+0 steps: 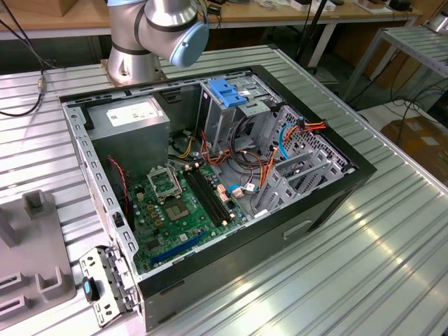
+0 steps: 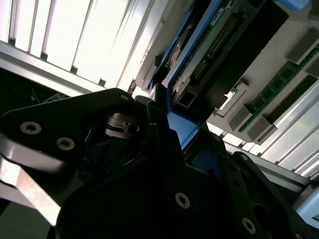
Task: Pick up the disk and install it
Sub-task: 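Pick up the disk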
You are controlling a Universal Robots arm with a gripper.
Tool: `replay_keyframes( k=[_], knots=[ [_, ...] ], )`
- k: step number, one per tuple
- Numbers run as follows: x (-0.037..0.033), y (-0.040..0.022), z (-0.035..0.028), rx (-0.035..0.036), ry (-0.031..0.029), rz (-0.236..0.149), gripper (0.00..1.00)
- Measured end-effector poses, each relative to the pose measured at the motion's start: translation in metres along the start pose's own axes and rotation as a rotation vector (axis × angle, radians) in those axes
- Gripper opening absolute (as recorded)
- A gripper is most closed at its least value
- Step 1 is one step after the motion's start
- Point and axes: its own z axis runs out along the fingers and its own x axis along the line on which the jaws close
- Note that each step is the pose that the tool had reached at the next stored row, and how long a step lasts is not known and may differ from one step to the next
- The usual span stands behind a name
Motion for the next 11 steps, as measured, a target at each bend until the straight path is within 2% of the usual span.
replay_keyframes(
  k=[11],
  knots=[
    [0.0000,-0.0002,0.0000,-0.0001,0.0000,0.000,0.37]
  ],
)
